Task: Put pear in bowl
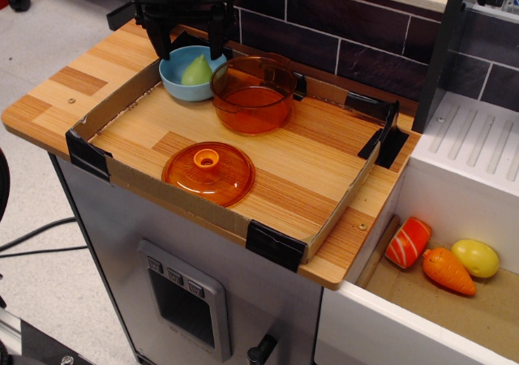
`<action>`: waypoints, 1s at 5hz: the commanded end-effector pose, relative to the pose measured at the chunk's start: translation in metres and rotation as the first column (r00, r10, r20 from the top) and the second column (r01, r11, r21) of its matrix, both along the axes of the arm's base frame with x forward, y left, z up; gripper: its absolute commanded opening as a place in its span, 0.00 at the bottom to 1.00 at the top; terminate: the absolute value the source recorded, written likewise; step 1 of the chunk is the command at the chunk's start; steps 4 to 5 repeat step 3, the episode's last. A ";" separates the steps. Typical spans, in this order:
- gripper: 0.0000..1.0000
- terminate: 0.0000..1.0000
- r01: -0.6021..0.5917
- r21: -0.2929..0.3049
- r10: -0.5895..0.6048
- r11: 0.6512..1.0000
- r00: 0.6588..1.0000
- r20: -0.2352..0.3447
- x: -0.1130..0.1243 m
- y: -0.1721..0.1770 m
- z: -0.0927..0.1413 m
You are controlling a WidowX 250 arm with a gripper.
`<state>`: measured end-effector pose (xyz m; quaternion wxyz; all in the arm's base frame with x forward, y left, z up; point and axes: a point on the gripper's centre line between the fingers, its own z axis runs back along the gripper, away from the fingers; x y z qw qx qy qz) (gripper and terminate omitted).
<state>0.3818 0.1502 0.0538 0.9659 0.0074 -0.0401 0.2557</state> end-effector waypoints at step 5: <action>1.00 1.00 -0.014 0.069 0.003 0.997 0.989 0.149 -0.001 0.021 0.107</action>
